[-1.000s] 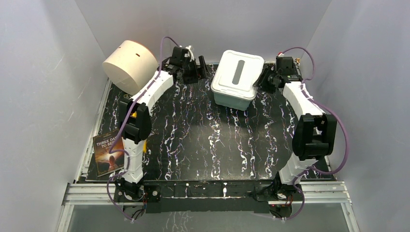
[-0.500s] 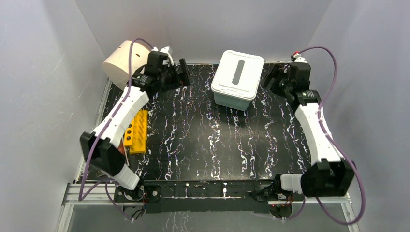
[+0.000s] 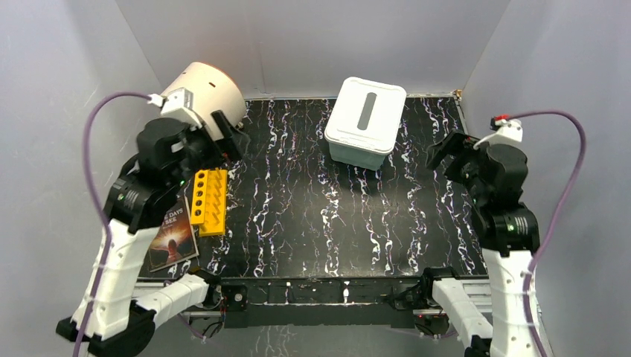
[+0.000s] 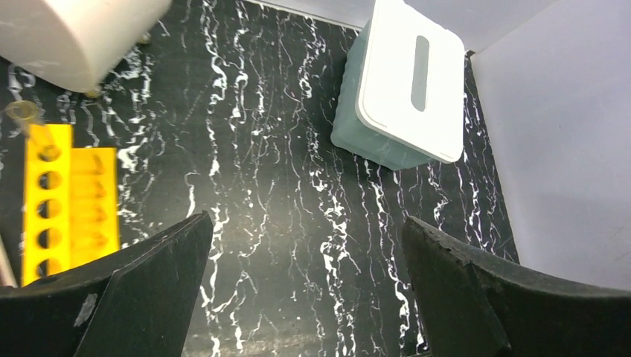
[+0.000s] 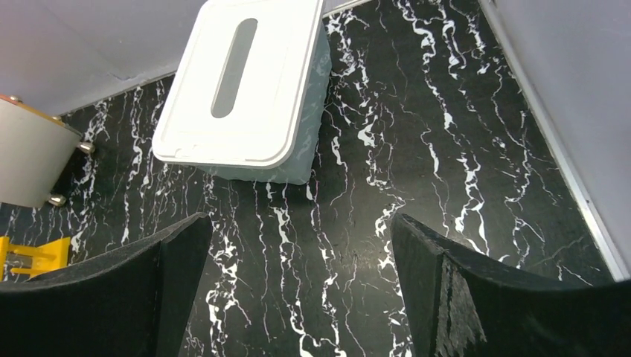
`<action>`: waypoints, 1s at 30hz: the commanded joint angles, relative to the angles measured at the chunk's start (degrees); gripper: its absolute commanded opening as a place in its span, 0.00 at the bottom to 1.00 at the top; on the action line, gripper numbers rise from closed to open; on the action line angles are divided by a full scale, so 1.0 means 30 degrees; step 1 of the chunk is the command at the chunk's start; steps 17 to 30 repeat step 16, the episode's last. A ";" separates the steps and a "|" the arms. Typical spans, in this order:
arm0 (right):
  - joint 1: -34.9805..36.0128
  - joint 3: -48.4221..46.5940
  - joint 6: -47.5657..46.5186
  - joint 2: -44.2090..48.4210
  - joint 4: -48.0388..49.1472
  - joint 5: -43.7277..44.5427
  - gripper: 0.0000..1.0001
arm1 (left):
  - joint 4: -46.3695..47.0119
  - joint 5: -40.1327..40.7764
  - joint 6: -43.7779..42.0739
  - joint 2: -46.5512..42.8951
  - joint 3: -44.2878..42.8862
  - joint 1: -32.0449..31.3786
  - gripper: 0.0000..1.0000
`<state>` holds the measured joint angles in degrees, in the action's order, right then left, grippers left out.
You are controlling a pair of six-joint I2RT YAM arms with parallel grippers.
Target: Organize the chemistry lab equipment
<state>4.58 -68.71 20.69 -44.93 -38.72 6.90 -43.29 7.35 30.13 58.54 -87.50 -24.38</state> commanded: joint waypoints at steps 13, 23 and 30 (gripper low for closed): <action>0.0075 -0.1238 0.0188 0.2263 -0.0921 0.0400 0.99 | -0.5700 0.2881 -0.1455 -0.2681 -0.2109 -0.0076 0.98; 0.0059 -0.1209 0.0356 0.2279 -0.0951 0.0317 0.99 | -0.5965 0.2902 -0.1585 -0.2514 -0.2232 -0.0076 0.98; 0.0059 -0.1209 0.0356 0.2279 -0.0951 0.0317 0.99 | -0.5965 0.2902 -0.1585 -0.2514 -0.2232 -0.0076 0.98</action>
